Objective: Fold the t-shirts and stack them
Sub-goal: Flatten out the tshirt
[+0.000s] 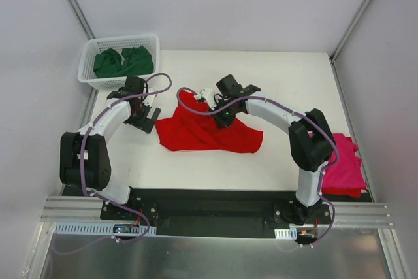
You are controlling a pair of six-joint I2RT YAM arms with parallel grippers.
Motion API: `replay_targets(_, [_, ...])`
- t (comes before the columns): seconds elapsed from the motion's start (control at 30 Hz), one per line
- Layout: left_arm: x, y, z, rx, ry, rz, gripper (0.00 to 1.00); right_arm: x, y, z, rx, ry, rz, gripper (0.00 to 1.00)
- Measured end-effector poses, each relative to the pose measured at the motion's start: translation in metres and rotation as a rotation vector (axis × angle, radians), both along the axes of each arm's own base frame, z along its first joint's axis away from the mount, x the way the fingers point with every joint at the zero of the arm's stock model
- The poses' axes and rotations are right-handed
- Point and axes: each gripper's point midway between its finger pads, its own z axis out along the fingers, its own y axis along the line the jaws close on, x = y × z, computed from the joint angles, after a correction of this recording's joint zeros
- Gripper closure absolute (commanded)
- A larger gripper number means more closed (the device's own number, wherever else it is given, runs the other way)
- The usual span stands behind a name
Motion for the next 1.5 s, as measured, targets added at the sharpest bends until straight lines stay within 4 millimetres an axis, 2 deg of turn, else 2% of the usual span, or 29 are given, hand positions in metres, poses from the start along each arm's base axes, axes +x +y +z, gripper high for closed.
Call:
replay_targets(0.1, [-0.001, 0.0, -0.001, 0.0, 0.002, 0.0, 0.01, -0.003, -0.001, 0.0, -0.001, 0.012, 0.0, 0.99])
replay_targets(0.23, [-0.002, 0.0, -0.001, 0.0, 0.004, -0.001, 0.01, -0.022, -0.009, 0.004, -0.013, 0.069, 0.015, 0.99])
replay_targets(0.33, [-0.002, 0.001, -0.001, 0.003, 0.005, -0.007, 0.01, -0.053, -0.02, 0.024, -0.012, 0.113, 0.052, 0.99])
replay_targets(0.47, [-0.001, 0.001, -0.001, 0.006, 0.005, -0.017, 0.01, -0.119, -0.036, 0.066, 0.014, 0.171, 0.165, 0.99])
replay_targets(0.5, [-0.001, 0.001, -0.001, 0.007, 0.005, -0.018, 0.01, -0.134, -0.04, 0.071, 0.017, 0.196, 0.195, 0.91])
replay_targets(0.53, [-0.001, 0.001, -0.001, 0.007, 0.004, -0.018, 0.01, -0.152, -0.045, 0.076, 0.01, 0.236, 0.233, 0.66])
replay_targets(0.57, [-0.001, 0.001, -0.001, 0.008, 0.004, -0.019, 0.01, -0.173, -0.052, 0.077, -0.008, 0.294, 0.287, 0.32])
replay_targets(0.6, [-0.001, 0.001, -0.001, 0.007, 0.004, -0.019, 0.01, -0.188, -0.057, 0.073, -0.033, 0.359, 0.326, 0.04])
replay_targets(0.67, [0.002, 0.001, 0.001, 0.007, -0.002, -0.019, 0.01, -0.206, -0.063, 0.062, -0.077, 0.473, 0.379, 0.04])
replay_targets(0.7, [0.005, 0.0, 0.003, 0.006, -0.009, -0.019, 0.01, -0.208, -0.065, 0.054, -0.091, 0.527, 0.393, 0.04])
replay_targets(0.77, [0.011, 0.0, 0.009, 0.004, -0.027, -0.018, 0.01, -0.202, -0.071, 0.045, -0.098, 0.598, 0.345, 0.04])
replay_targets(0.83, [0.016, -0.001, 0.013, 0.002, -0.044, -0.018, 0.01, -0.183, -0.083, 0.047, -0.09, 0.598, 0.243, 0.04])
replay_targets(0.93, [0.017, -0.001, 0.014, 0.001, -0.048, -0.018, 0.01, -0.131, -0.102, 0.055, -0.073, 0.387, 0.073, 0.04])
replay_targets(1.0, [0.017, -0.001, 0.014, 0.0, -0.047, -0.018, 0.01, -0.093, -0.11, 0.071, -0.061, 0.151, -0.007, 0.04])
replay_targets(1.1, [0.017, -0.001, 0.014, -0.001, -0.047, -0.018, 0.01, -0.062, -0.106, 0.097, -0.015, -0.056, -0.064, 0.04])
replay_targets(1.17, [0.017, -0.002, 0.014, -0.004, -0.047, -0.019, 0.01, -0.047, -0.098, 0.098, 0.006, -0.097, -0.082, 0.01])
replay_targets(1.23, [0.017, -0.002, 0.014, -0.005, -0.047, -0.019, 0.01, -0.038, -0.089, 0.084, 0.005, -0.082, -0.09, 0.07])
replay_targets(1.3, [0.016, -0.002, 0.013, -0.005, -0.045, -0.019, 0.01, -0.032, -0.082, 0.059, -0.019, -0.034, -0.1, 0.1])
replay_targets(1.37, [0.015, -0.002, 0.012, -0.004, -0.041, -0.02, 0.01, -0.035, -0.078, 0.032, -0.055, 0.016, -0.101, 0.13])
replay_targets(1.5, [0.01, -0.001, 0.01, -0.003, -0.033, -0.021, 0.01, -0.054, -0.08, -0.005, -0.123, 0.065, -0.079, 0.19])
